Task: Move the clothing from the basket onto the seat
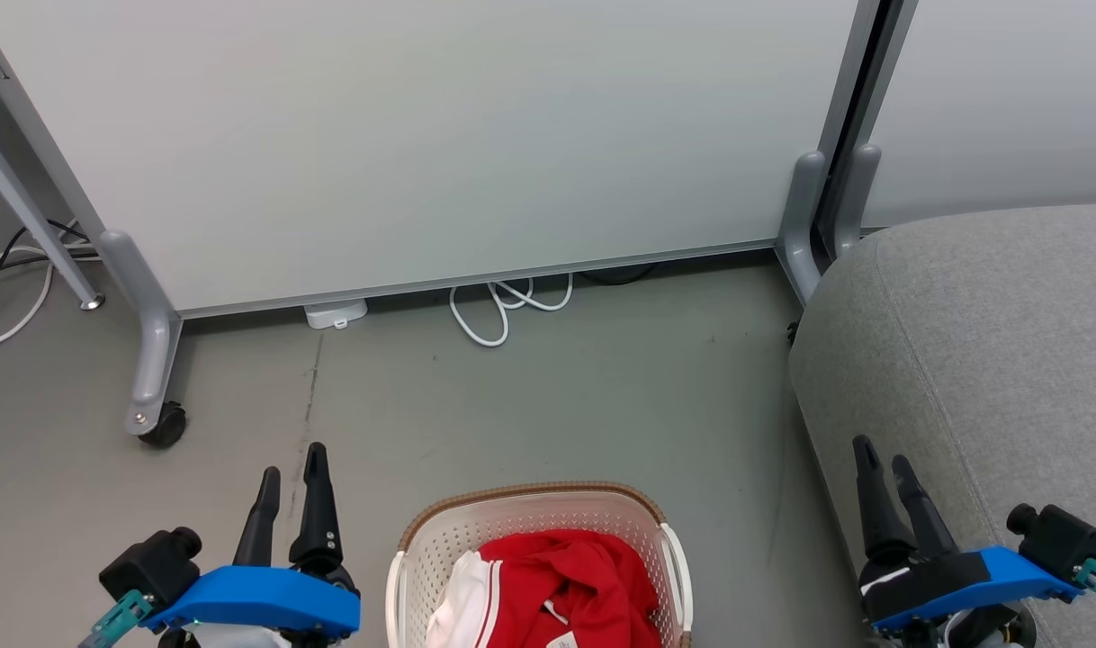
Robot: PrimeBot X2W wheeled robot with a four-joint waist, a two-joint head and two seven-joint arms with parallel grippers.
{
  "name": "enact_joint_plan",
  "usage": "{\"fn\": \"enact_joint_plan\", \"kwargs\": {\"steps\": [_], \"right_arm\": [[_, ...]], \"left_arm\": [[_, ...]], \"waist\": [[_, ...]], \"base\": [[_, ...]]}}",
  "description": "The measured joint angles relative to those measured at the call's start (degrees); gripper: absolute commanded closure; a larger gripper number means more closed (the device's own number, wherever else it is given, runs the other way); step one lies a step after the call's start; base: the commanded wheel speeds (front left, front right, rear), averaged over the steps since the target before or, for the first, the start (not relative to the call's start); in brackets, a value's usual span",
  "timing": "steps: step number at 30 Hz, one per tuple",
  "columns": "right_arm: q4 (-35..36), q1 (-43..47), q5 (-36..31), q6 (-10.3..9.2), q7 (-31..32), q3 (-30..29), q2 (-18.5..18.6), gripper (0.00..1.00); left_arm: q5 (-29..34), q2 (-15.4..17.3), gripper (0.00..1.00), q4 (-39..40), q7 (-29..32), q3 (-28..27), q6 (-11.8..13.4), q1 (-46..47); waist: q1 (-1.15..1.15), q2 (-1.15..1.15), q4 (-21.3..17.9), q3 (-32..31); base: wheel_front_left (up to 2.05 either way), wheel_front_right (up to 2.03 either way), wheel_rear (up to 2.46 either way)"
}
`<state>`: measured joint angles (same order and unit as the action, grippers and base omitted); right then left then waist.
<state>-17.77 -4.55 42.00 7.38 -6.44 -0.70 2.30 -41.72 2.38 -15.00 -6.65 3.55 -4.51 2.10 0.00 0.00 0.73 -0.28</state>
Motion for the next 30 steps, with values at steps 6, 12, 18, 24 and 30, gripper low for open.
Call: {"fn": "enact_joint_plan", "kwargs": {"steps": [6,12,18,24,30], "right_arm": [[0.4,0.0,-4.5,0.01,-0.7,0.3,0.0,0.0],[0.8,0.0,-8.5,0.01,-1.0,0.5,0.1,0.0],[1.2,0.0,-12.2,0.01,-1.5,0.6,0.1,0.0],[1.2,0.0,-15.7,0.02,-1.7,0.7,0.1,0.0],[1.2,0.0,-18.9,0.02,-2.2,0.7,0.2,0.0]], "left_arm": [[4.4,0.0,0.0,-0.2,-0.9,0.9,0.0,0.0],[8.3,0.1,0.0,-0.3,-1.8,1.4,0.0,0.2],[12.0,0.1,0.0,-0.2,-2.6,2.1,0.0,0.2],[15.1,0.2,0.0,-0.2,-3.5,2.5,0.0,0.2],[18.1,0.2,0.0,-0.4,-4.2,2.9,0.0,0.2]], "waist": [[0.0,0.0,0.1,-0.1],[0.0,0.0,0.3,-0.1],[0.0,0.0,0.3,0.0],[0.0,0.0,0.3,-0.2],[0.0,0.0,0.3,-0.4]], "base": [[0.0,0.0,0.0],[0.0,0.0,0.0],[0.0,0.0,0.0],[0.0,0.0,0.0],[0.0,0.0,0.0]]}}
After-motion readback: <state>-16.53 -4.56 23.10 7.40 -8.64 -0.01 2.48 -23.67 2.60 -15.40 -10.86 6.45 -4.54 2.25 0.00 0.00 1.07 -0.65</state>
